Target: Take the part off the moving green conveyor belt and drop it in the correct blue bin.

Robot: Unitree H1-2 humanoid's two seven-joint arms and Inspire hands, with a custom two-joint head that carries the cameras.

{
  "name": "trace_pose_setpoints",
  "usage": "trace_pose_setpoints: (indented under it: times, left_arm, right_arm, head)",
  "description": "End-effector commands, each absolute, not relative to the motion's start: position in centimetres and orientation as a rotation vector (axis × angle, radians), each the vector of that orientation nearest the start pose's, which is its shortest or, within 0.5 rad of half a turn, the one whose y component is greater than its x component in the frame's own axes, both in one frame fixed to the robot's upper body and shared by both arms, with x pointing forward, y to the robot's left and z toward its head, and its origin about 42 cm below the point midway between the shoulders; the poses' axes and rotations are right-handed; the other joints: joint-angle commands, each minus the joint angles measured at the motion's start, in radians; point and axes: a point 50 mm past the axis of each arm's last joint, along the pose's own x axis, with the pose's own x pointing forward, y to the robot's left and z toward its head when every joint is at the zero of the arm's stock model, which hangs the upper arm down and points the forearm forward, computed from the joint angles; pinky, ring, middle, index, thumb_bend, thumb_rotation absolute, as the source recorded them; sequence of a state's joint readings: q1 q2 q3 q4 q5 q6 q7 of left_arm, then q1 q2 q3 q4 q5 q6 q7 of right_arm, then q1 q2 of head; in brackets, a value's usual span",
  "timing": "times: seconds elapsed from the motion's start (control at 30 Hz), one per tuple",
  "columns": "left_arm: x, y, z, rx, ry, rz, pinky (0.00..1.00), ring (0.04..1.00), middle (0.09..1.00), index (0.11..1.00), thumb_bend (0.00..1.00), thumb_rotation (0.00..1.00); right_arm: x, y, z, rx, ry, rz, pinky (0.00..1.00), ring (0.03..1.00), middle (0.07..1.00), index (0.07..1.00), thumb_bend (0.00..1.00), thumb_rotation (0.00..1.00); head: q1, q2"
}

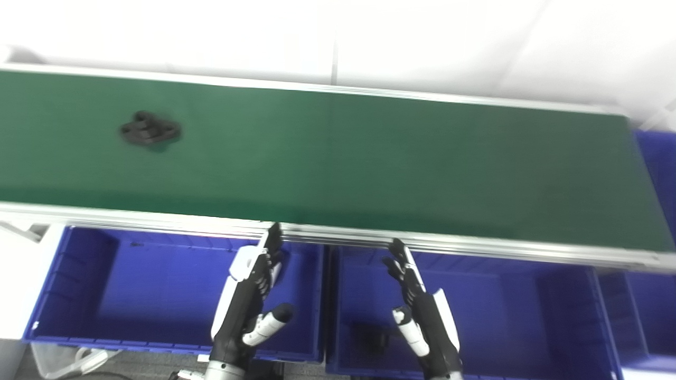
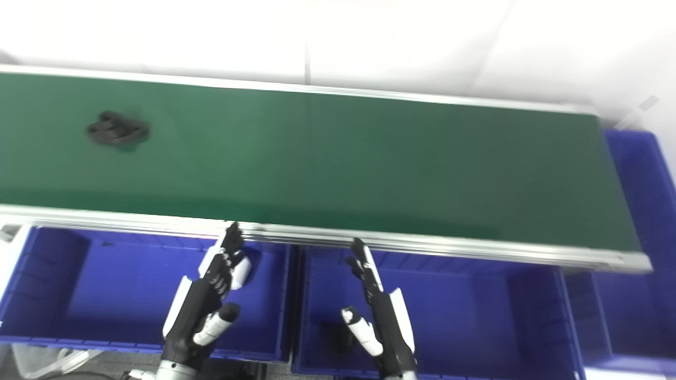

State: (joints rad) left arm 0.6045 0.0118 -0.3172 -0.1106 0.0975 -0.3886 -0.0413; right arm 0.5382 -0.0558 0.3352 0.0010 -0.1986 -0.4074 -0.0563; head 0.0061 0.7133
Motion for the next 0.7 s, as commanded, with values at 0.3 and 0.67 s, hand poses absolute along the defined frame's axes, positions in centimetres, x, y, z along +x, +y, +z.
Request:
trace_pose_setpoints:
  times: [0.3,0.67]
  left_arm:
    - [7.7,13.2,5.1,-0.055,0.008,-0.241,0.97,0.982,1.000,1.000,0.82,0.72]
    - [7.7,12.5,4.6,-0.052,0.018,-0.262,0.96,0.986,1.000,1.000,0.83,0.71]
  right_arm:
    - [8.2,-17.0,3.0,-0.098,0.033,0.216,0.92,0.930,0.983,1.000,0.87,1.00]
    - [8.2,-17.8,2.4,-0.103,0.054,0.222,0.90,0.929,0.984,1.000,0.84,1.00]
  head:
    - [0.069,-0.015]
    - [0.102,-0.061]
